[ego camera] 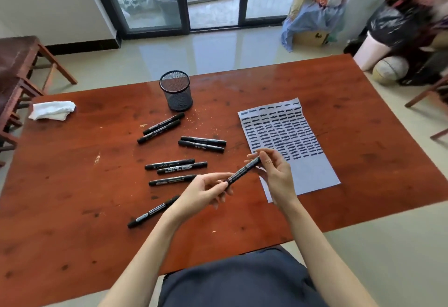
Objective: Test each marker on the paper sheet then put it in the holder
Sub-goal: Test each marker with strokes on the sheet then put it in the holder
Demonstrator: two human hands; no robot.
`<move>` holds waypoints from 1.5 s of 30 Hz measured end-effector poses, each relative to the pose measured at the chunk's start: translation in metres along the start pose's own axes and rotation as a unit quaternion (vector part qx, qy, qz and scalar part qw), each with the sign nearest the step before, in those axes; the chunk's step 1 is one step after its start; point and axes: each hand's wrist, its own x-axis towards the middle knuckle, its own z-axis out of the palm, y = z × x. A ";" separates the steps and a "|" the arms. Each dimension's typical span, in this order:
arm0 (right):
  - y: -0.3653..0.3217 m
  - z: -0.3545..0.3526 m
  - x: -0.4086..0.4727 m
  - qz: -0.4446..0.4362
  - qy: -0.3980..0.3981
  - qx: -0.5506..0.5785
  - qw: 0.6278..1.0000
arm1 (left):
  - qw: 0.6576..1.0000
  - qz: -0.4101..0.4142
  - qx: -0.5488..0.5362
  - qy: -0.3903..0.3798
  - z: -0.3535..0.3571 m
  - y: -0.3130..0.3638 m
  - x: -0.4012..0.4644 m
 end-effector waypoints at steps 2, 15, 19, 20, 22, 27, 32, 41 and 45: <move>-0.007 -0.007 -0.001 0.050 0.003 0.149 0.988 | 0.994 0.012 0.104 -0.039 0.015 0.001 0.012; -0.028 -0.094 0.049 0.219 0.073 0.355 0.906 | 0.898 0.055 0.431 0.077 0.148 0.012 0.090; -0.051 -0.132 0.086 0.245 0.036 0.315 0.916 | 0.891 0.025 0.434 0.132 0.195 0.029 0.123; -0.055 -0.140 0.094 0.251 0.021 0.305 0.918 | 0.897 0.012 0.419 0.142 0.205 0.032 0.132; -0.060 -0.153 0.108 0.271 -0.007 0.288 0.918 | 0.914 -0.015 0.376 0.154 0.219 0.037 0.145; -0.059 -0.158 0.127 0.332 -0.094 0.278 0.897 | 0.960 -0.060 0.200 0.186 0.232 0.043 0.155; -0.053 -0.147 0.135 0.354 -0.123 0.292 0.880 | 0.972 -0.108 -0.023 0.205 0.224 0.049 0.153; -0.060 -0.177 0.212 0.261 -0.061 0.313 0.911 | 0.946 -0.131 -0.216 0.202 0.193 0.003 0.104; -0.027 -0.157 0.176 0.231 -0.100 0.129 0.959 | 0.916 -0.006 0.214 0.338 0.188 -0.029 0.127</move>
